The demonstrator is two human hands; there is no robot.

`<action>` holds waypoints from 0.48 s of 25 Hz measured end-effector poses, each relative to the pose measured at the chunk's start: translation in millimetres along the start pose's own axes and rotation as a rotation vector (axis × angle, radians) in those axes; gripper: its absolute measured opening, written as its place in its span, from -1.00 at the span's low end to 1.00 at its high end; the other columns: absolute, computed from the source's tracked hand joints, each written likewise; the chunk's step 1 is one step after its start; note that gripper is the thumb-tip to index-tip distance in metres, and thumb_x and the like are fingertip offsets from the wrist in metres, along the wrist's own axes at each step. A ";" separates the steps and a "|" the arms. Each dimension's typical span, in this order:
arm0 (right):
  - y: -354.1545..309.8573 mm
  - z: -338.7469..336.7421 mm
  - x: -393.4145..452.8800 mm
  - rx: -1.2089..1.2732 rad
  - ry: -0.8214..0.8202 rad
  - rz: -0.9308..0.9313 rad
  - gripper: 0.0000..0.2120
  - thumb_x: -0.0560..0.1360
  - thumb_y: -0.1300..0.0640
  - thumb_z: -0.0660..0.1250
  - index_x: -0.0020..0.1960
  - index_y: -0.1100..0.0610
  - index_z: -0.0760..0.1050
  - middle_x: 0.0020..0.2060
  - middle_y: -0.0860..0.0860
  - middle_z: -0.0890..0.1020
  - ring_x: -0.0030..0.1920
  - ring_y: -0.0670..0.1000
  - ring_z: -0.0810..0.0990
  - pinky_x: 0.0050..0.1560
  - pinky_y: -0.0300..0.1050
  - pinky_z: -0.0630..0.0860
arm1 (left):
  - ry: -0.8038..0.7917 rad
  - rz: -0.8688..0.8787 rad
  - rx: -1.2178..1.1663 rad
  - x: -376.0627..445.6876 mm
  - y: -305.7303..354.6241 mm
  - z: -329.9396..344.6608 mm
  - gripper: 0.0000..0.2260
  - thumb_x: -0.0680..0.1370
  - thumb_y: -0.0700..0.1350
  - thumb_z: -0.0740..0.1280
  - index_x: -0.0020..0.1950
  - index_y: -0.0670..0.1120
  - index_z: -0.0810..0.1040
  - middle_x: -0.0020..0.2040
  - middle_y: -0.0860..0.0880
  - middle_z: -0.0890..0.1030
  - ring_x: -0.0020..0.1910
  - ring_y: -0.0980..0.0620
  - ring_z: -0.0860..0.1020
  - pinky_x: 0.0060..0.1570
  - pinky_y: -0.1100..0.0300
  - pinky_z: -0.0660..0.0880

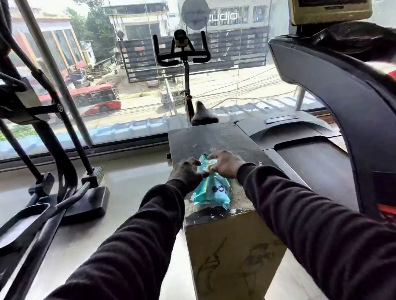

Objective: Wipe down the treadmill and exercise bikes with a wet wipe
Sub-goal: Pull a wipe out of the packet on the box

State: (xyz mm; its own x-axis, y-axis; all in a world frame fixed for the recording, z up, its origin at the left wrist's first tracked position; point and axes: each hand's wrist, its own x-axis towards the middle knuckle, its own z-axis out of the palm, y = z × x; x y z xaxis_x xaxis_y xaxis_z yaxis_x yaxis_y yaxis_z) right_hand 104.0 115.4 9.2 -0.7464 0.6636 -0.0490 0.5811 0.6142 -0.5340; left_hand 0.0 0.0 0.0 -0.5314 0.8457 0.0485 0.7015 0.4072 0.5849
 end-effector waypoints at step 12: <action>-7.7 12.8 -1.2 0.124 0.217 0.137 -0.96 0.50 0.16 0.38 -0.08 0.12 0.60 -0.09 0.06 0.67 -0.04 0.06 0.60 0.04 -0.07 0.53 | -0.139 0.042 0.031 20.1 -17.5 16.0 -0.54 0.50 0.11 0.44 0.34 -0.03 0.49 0.33 -0.11 0.45 0.27 -0.10 0.46 0.27 0.09 0.39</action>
State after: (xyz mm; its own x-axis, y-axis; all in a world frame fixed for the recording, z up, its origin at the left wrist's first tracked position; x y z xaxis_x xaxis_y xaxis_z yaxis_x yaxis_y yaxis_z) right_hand 96.2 104.5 2.6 -0.5688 0.8211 0.0467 0.6180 0.4642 -0.6345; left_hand -15.3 15.4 -22.2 -0.4321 0.9009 -0.0411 0.7372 0.3791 0.5594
